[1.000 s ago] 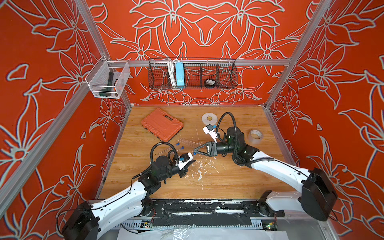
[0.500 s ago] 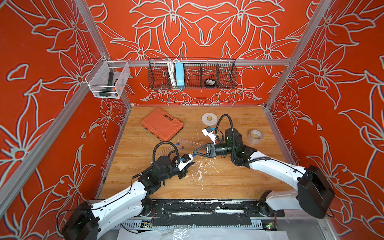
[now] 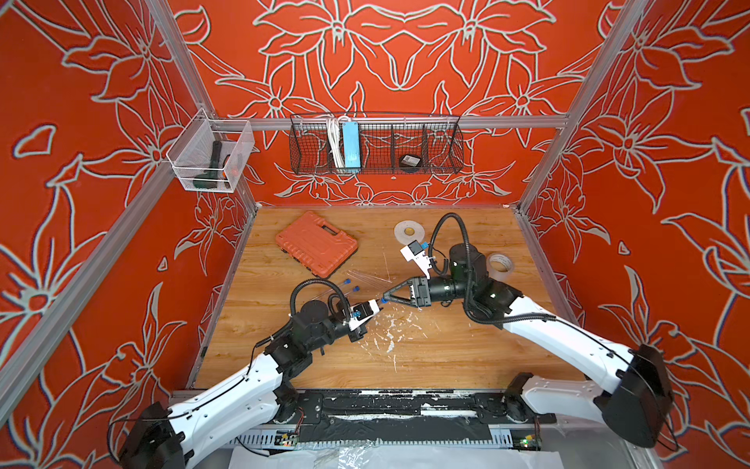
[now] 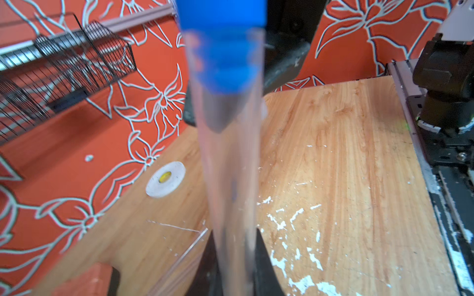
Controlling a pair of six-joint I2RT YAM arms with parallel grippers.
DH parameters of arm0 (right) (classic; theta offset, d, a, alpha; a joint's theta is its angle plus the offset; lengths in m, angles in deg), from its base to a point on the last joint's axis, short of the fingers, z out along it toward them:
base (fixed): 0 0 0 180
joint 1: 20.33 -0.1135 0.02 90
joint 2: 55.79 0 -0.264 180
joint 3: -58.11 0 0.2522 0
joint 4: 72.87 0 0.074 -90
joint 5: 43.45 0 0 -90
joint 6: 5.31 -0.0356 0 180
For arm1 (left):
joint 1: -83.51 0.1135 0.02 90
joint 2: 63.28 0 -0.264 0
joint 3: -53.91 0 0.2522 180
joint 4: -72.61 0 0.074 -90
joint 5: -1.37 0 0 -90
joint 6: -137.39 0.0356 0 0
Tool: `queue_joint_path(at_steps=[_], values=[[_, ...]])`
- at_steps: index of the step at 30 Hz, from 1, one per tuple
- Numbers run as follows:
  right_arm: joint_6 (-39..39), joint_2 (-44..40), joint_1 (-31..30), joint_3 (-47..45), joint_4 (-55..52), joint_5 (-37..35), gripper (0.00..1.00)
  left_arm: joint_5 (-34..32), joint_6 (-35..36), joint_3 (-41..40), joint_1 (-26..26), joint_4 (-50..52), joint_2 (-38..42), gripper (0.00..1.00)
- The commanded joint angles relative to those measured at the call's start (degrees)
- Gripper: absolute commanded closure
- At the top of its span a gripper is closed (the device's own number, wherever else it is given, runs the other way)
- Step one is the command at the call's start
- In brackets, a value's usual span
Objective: Insert stoppers into test tubes
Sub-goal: Insert the stopper into the test tube, then place the test tube at the center of the board.
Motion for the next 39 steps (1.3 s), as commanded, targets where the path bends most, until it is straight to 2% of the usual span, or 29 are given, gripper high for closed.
queue_joint_path(at_steps=[1,9,15,17,21,23,31,36,39], values=[[2.6,1.0,0.3,-0.1,-15.5,-6.7,0.53,5.0,5.7,4.7,-1.1,-8.4,2.0,1.0],[3.8,-5.5,2.7,9.3,-16.5,-2.8,0.39,3.1,5.4,6.5,-1.1,7.9,-4.0,1.0],[4.8,-10.7,8.6,8.1,-17.2,-2.6,0.36,0.8,5.8,8.1,-1.1,14.5,-8.4,1.0],[8.1,-12.4,10.3,7.2,-21.7,-6.4,0.36,-1.1,6.6,9.1,-1.1,17.9,-10.2,1.0],[17.4,-14.1,12.0,6.4,-33.3,-19.3,0.38,-6.5,6.2,12.0,-1.0,27.5,-15.9,1.0],[18.6,-15.0,13.0,5.1,-34.5,-21.7,0.38,-9.1,5.0,12.6,-0.8,31.8,-17.8,1.0],[20.5,-18.1,15.4,0.0,-34.2,-22.3,0.39,-13.4,5.7,15.9,4.5,42.0,-24.3,0.99],[20.4,-20.4,15.9,-3.1,-33.5,-22.1,0.39,-19.9,6.4,18.4,8.2,48.1,-31.6,0.99],[20.8,-21.0,16.1,-3.7,-33.1,-21.3,0.39,-20.2,6.1,19.6,9.6,49.8,-33.1,0.96]])
